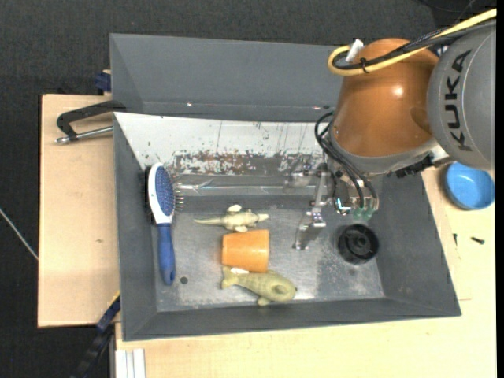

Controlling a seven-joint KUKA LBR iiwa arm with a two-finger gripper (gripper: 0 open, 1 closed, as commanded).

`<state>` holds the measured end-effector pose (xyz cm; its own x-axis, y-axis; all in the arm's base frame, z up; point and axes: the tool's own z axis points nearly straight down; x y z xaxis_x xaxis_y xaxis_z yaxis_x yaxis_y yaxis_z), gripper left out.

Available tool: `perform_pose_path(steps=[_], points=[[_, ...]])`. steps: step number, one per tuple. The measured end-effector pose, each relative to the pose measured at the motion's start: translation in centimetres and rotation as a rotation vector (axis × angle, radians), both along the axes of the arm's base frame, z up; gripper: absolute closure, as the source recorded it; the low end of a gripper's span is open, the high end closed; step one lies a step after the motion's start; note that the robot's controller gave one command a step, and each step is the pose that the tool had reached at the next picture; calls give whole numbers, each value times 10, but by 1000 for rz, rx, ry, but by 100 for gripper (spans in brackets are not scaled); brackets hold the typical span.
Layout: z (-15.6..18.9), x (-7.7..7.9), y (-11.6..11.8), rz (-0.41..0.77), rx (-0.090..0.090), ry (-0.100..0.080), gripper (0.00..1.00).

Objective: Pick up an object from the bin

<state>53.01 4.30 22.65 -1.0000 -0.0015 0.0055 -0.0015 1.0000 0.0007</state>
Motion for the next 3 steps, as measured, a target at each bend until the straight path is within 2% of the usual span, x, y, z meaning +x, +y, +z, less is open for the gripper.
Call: perform_pose_path(steps=[1, 2, 3], points=[[-131, 26, 54, 49, 0, -4, 0], [-128, 26, 53, 46, 1, -7, 100], [-23, 36, 54, -8, 3, -18, 100]])
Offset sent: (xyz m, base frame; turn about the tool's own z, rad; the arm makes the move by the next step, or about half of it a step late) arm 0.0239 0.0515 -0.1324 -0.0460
